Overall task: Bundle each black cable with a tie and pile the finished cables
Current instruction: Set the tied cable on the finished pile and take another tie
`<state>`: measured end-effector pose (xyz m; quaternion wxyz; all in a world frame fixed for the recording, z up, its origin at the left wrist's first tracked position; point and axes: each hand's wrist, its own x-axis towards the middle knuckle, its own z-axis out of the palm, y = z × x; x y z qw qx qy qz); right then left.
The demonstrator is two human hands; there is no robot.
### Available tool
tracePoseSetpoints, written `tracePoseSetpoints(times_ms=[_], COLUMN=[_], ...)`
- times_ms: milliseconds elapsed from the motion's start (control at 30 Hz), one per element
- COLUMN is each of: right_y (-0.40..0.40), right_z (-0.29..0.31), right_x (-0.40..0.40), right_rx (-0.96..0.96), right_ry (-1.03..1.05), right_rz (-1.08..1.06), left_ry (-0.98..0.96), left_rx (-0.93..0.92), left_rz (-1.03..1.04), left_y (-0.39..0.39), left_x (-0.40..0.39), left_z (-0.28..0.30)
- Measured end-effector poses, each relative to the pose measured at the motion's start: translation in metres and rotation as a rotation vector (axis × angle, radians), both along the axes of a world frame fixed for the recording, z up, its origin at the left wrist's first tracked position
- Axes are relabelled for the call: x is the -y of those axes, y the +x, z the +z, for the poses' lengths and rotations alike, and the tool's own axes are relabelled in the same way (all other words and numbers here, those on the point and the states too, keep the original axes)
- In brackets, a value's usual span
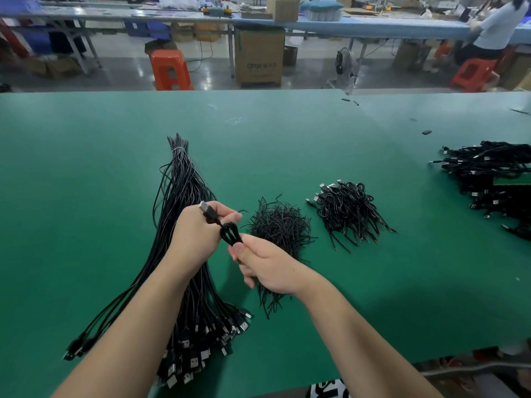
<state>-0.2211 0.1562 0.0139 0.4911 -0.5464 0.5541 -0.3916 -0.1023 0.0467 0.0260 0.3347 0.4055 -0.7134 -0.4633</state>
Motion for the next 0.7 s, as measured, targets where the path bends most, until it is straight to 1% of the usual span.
tracePoseSetpoints(times_ms=[100, 167, 267, 367, 433, 567, 600, 700], right_y=[0.002, 0.001, -0.002, -0.004, -0.006, -0.01, -0.011, -0.012], right_z=[0.006, 0.008, 0.006, 0.001, -0.004, -0.009, -0.01, -0.012], right_x=[-0.004, -0.005, -0.003, 0.001, 0.004, 0.007, 0.007, 0.008], right_rx=[0.067, 0.085, 0.099, 0.111, 0.036, -0.257, -0.287, -0.268], right_ry=[-0.006, -0.006, -0.005, -0.008, -0.001, -0.061, -0.082, -0.118], right_rz=[0.05, 0.029, -0.03, -0.099, -0.148, -0.262, -0.284, -0.305], left_ry=[-0.06, -0.116, -0.152, -0.247, -0.284, -0.3, -0.274, -0.206], left_rx=[0.089, 0.127, 0.057, 0.055, 0.075, 0.105, 0.094, 0.068], left_rz=[-0.043, -0.049, -0.063, -0.104, -0.125, -0.158, -0.166, -0.163], left_y=[0.003, 0.004, 0.007, 0.01, 0.011, 0.013, 0.014, 0.013], left_x=[-0.004, -0.008, -0.011, -0.013, -0.013, -0.017, -0.018, -0.02], left_z=[0.001, 0.002, 0.002, 0.002, 0.0, -0.001, -0.002, -0.002])
